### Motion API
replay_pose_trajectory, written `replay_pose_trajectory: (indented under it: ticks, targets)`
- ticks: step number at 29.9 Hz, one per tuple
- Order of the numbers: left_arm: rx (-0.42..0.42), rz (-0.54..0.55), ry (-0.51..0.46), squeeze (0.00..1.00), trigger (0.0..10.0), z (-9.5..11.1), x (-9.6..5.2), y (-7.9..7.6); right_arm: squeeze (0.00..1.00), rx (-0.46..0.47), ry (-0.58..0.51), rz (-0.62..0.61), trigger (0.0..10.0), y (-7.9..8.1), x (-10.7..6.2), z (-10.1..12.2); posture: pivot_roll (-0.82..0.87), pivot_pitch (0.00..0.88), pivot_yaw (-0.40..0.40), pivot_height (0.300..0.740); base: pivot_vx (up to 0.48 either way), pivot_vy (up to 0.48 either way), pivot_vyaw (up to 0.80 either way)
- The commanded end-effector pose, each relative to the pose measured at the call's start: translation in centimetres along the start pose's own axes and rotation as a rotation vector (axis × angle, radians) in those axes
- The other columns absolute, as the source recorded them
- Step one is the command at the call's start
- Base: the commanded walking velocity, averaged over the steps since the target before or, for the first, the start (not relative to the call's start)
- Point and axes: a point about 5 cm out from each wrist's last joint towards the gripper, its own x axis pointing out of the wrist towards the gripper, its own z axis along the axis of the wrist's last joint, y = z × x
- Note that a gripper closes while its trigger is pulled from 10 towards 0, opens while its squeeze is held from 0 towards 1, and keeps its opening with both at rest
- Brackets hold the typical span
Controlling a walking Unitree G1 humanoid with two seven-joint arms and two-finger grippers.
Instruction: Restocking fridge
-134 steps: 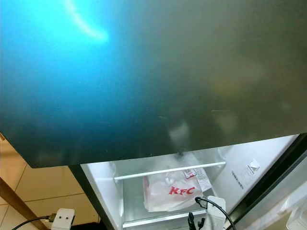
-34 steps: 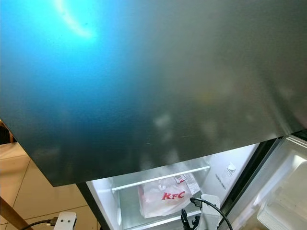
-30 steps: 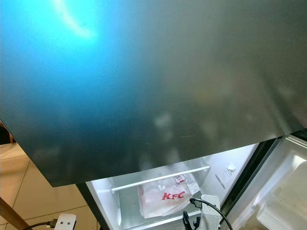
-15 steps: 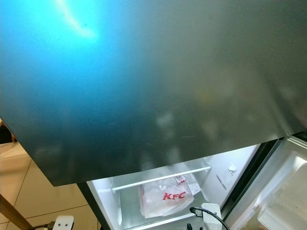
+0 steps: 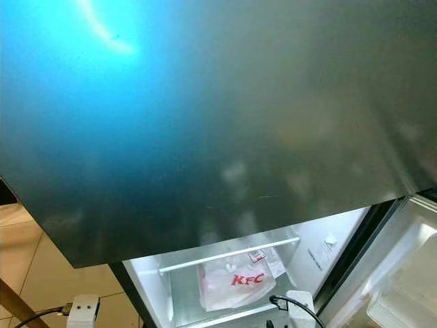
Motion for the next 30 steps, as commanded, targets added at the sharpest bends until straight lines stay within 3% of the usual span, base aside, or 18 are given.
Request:
replay_pose_trajectory:
  ticks: [1,3,7,15,21,30]
  targets:
    - [-0.005,0.019,0.020,0.00,10.0,-0.5,-0.2,0.3,0.00,0.002,0.006,0.009,10.0,0.3,0.0,-0.2,-0.03,0.041,0.042,0.738,0.000,0.000,0.00]
    - [-0.016,0.011,0.028,0.00,10.0,-1.3,-0.2,-0.9,0.00,0.001,0.007,0.011,10.0,0.4,0.0,-0.2,-0.03,0.041,0.042,0.738,0.000,0.000,0.00]
    - [0.000,-0.003,0.037,0.00,10.0,-2.3,-0.5,-1.6,0.00,0.000,0.005,0.013,10.0,0.4,0.0,-0.2,-0.03,0.035,0.042,0.738,0.000,-0.120,0.00]
    - [0.001,0.001,0.042,0.00,10.0,-2.5,-0.7,-1.1,0.00,-0.001,0.001,0.016,10.0,0.4,0.0,-0.1,-0.03,0.031,0.037,0.738,0.000,-0.480,0.00]
    - [-0.027,0.052,0.028,0.00,10.0,-2.8,-1.8,2.7,0.00,-0.002,-0.006,0.024,10.0,0.5,0.1,0.2,-0.03,0.032,0.036,0.738,0.000,-0.160,0.00]
    - [-0.025,0.069,0.030,0.00,10.0,-3.8,-2.9,4.5,0.00,-0.003,-0.009,0.030,10.0,0.5,0.1,0.2,-0.03,0.037,0.034,0.738,0.000,0.000,0.00]
